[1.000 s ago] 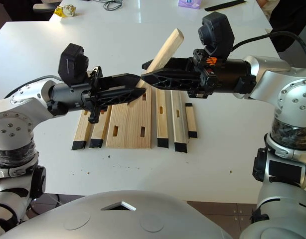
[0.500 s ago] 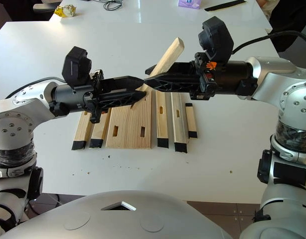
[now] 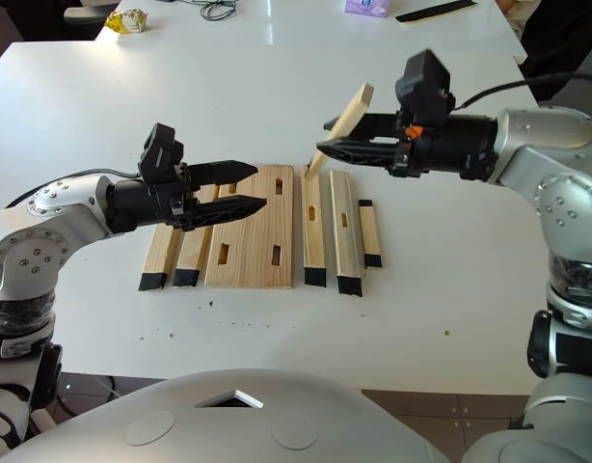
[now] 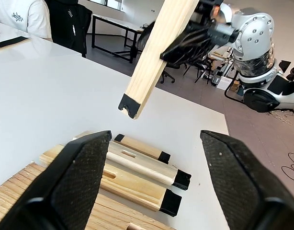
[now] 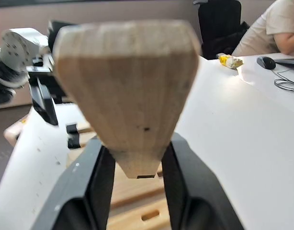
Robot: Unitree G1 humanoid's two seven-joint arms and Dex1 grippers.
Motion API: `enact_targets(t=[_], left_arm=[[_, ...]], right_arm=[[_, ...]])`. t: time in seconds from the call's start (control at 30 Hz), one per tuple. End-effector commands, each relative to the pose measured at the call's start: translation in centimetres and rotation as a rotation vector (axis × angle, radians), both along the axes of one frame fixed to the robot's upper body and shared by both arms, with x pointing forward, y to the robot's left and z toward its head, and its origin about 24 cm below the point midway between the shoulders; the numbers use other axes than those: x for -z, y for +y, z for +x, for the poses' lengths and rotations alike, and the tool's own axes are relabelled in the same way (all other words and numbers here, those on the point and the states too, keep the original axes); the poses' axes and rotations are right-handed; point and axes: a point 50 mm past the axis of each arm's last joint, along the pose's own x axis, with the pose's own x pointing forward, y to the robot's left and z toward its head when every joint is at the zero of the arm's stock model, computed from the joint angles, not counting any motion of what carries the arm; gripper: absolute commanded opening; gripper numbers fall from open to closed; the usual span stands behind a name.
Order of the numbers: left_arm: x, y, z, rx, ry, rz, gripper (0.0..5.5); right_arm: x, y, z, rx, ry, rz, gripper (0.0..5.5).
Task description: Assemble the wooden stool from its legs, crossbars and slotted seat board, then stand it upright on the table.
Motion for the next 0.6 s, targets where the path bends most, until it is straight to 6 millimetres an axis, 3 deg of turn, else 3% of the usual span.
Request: enact_targets(t=[0.03, 0.23, 0.6], left_arm=[[0.2, 0.2, -0.3, -0.024, -0.019, 0.014, 3.46], [0.7, 0.0, -0.6, -0.055, -0.025, 0.017, 3.46], [0.5, 0.0, -1.0, -0.046, -0.024, 0.006, 3.46]], right_arm=[[3.1, -2.2, -0.2, 0.001, -0.04, -0.196, 1.32], [6.2, -3.2, 0.5, 0.009, -0.046, -0.18, 1.32], [7.6, -3.4, 0.4, 0.005, -0.041, -0.161, 1.32]])
